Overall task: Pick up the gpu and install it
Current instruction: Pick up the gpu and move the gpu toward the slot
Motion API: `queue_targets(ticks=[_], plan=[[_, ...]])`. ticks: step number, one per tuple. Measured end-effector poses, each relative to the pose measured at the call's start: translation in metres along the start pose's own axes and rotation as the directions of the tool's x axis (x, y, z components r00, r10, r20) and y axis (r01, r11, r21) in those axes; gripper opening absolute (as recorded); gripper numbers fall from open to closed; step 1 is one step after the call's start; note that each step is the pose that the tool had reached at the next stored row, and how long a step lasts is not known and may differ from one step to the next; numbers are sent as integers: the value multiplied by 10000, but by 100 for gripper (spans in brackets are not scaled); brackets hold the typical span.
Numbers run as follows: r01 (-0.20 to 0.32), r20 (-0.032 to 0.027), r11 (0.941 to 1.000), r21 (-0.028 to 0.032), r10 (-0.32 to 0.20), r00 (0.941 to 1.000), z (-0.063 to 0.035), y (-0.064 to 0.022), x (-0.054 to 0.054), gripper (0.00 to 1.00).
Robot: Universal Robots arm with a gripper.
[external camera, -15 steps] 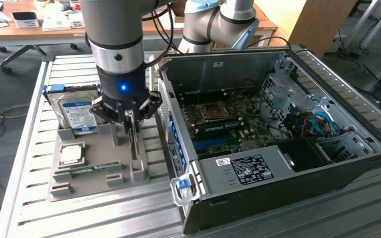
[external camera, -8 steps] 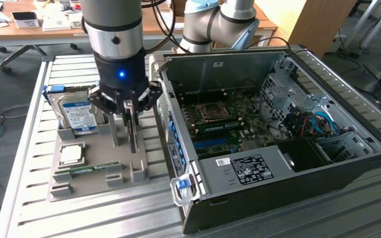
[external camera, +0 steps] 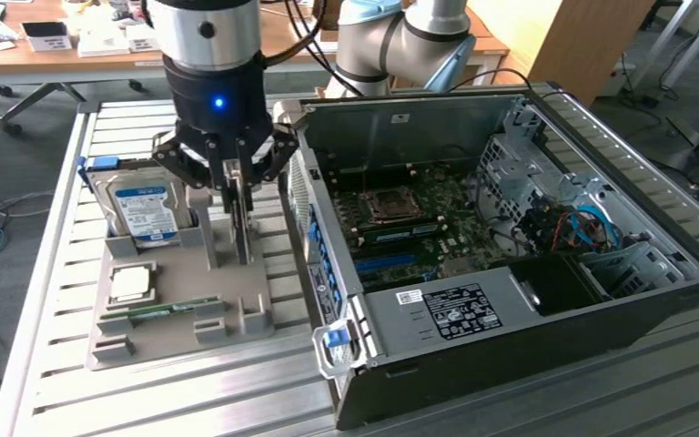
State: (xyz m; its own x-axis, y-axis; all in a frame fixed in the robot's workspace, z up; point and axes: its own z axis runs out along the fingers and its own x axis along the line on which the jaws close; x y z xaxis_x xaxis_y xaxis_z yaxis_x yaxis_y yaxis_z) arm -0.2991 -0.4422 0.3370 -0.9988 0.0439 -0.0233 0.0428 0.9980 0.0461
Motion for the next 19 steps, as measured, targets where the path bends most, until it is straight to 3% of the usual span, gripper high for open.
queue_targets(ticks=[19], plan=[[0,1,10000,0,0,10000,-509,24,-12,27]])
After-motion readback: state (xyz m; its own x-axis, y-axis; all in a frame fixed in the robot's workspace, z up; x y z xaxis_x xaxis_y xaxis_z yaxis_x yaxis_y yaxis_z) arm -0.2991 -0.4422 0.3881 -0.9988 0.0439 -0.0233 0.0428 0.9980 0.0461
